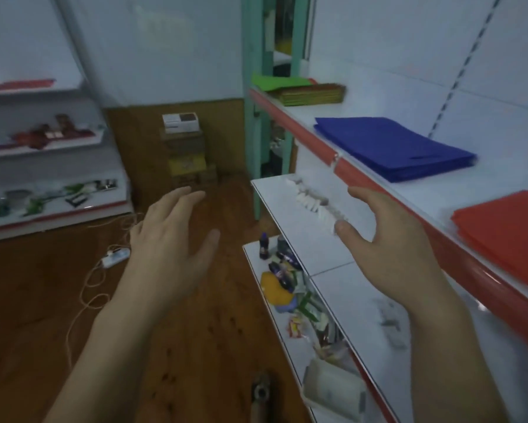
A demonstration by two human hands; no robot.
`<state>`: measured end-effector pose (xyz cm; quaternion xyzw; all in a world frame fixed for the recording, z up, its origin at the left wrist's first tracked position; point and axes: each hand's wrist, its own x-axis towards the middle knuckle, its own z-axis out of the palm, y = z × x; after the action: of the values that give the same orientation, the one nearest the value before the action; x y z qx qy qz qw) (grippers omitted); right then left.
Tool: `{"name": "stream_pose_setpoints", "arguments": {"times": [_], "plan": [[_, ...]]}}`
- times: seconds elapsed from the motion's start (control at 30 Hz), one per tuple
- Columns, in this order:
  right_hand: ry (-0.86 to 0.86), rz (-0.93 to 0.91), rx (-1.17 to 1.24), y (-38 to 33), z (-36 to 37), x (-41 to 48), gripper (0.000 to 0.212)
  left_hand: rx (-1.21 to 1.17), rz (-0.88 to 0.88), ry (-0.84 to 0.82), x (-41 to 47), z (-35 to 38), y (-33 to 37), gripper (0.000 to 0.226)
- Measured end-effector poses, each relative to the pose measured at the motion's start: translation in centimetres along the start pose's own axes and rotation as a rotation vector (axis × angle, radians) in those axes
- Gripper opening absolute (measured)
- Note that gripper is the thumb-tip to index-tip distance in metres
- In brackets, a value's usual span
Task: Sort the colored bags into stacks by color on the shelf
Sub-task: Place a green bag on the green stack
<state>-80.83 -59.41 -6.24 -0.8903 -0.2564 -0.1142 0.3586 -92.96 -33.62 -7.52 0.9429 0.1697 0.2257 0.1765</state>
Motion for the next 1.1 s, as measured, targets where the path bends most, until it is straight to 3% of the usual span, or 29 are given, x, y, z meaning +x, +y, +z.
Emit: {"name": "stream_pose_setpoints", "arguments": {"times": [0.23, 0.4, 0.6, 0.77, 1.1], "plan": [[-0.107, -0.022, -0.062, -0.3, 7.4, 14.4, 0.057, 0.050, 0.052, -0.045, 14.7, 4.2, -4.3, 0.054], [-0.049, 0.025, -0.112, 0.2, 10.4, 24.6, 0.054, 0.096, 0.121, -0.070, 27.1, 5.6, -6.7, 0.057], [-0.018, 0.100, -0.102, 1.5, 14.5, 34.3, 0.047, 0.156, 0.081, -0.157, 37.7, 7.5, -11.9, 0.065], [-0.002, 0.155, -0.144, 2.0, 17.6, 41.2, 0.058, 0.129, 0.108, -0.215, 46.6, 10.5, -15.1, 0.071], [0.216, 0.408, -0.252, 2.4, 25.6, 54.1, 0.059, -0.009, 0.441, -0.370, 66.6, 18.3, -19.8, 0.066]]}}
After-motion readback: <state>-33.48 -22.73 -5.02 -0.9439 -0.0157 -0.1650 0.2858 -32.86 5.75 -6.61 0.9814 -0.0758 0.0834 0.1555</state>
